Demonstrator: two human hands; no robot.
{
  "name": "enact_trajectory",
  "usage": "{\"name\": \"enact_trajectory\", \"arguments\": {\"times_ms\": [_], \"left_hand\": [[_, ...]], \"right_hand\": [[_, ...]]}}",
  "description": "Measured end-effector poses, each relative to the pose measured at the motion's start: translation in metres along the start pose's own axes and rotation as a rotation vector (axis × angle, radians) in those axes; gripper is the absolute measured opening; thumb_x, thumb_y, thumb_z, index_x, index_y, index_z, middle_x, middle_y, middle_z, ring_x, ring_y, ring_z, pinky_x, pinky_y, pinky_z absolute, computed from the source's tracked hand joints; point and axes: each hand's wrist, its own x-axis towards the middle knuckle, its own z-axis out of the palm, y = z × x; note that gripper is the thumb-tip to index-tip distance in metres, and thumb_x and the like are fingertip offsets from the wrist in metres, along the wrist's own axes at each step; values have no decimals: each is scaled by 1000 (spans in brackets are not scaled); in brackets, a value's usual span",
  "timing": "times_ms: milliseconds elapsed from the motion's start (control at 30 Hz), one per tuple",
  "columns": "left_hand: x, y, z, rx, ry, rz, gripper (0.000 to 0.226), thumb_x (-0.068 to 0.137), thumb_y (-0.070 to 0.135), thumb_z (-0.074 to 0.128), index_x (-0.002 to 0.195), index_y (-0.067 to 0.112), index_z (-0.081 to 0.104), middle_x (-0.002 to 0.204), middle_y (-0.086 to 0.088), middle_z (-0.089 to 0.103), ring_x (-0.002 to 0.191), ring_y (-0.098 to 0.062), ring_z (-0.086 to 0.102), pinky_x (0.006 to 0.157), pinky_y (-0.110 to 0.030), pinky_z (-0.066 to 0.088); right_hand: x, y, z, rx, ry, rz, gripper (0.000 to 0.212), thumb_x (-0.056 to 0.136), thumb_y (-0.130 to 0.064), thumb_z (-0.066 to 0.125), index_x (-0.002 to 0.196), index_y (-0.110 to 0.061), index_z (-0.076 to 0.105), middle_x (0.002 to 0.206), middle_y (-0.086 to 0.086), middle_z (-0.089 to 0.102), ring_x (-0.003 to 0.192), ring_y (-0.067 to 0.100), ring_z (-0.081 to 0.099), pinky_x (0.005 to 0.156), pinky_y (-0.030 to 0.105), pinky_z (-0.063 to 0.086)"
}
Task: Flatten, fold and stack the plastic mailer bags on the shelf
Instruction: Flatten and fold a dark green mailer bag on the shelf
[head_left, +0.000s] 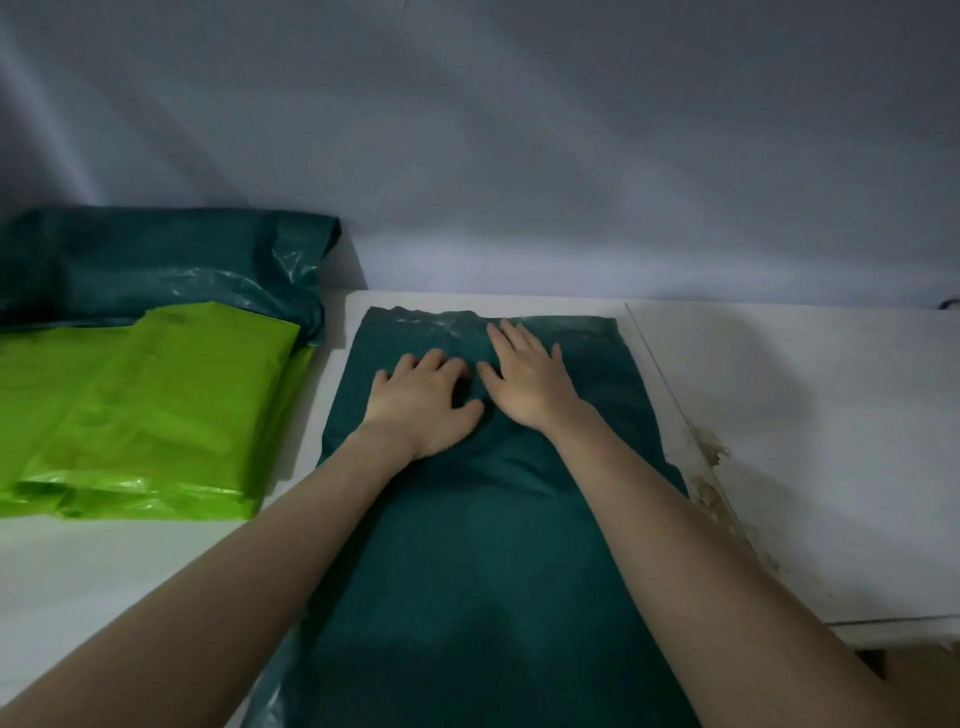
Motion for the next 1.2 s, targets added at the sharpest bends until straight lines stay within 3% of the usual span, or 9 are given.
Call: {"name": "enact_trajectory", "arguments": {"times_ms": [100,200,267,433,567,733,867,1033,1200], "left_hand": [[20,-3,0,-53,151,20,44,96,32,34,137,16,37,144,-2,36,133,-23,30,106,-40,26],[40,-3,13,-39,58,108,51,101,30,22,149,16,17,158,3,12,145,-16,8,116,-40,6],[44,-3,22,-55,-10,80,51,101,34,16,150,22,11,158,7,6,145,-13,3,117,-39,1],[48,-7,25,-36,61,77,49,99,40,19,147,33,22,156,12,16,143,-13,12,114,-38,11],[52,-18,23,-54,54,26,48,95,51,25,143,42,26,156,7,16,145,-19,8,115,-45,6],[52,-18,24,-67,87,-51,66,86,70,24,145,42,20,155,2,17,145,-21,8,116,-45,4],[53,-23,24,-107,163,-119,78,79,76,28,146,35,21,150,-8,20,140,-23,21,115,-44,10],[54,-28,24,-29,128,-256,77,83,72,28,148,32,19,157,-2,13,144,-32,4,115,-48,6],[55,-27,24,29,76,-298,81,80,78,21,148,38,8,157,-16,-5,144,-35,-7,115,-50,0]], "right_hand": [[-1,0,8,-38,-30,-5,57,101,-41,20,151,-17,5,159,-2,-2,146,15,-3,117,52,-1],[-5,1,17,-52,20,-6,55,101,-39,18,151,-19,5,159,-4,-1,146,12,-3,118,48,-2],[-4,2,18,-56,38,-4,55,101,-39,18,151,-21,7,159,-6,2,146,11,-1,118,47,-1],[3,11,14,-105,80,-14,57,98,-46,22,150,-25,14,158,-9,10,144,12,8,116,45,10],[6,12,15,-84,54,52,64,93,-58,22,150,-30,11,158,-9,6,145,19,2,116,53,3],[6,29,10,-93,55,95,75,87,-70,21,150,-30,10,158,-11,5,146,17,0,115,57,0],[7,31,11,-60,88,136,74,89,-69,17,150,-26,13,158,-9,6,146,16,0,115,56,-1],[6,47,10,-42,100,287,73,91,-65,17,151,-23,7,159,-8,2,146,23,-6,114,59,-6],[6,48,12,-22,138,363,85,86,-72,21,150,-24,-6,159,-1,-5,146,23,-6,111,60,-8]]}}
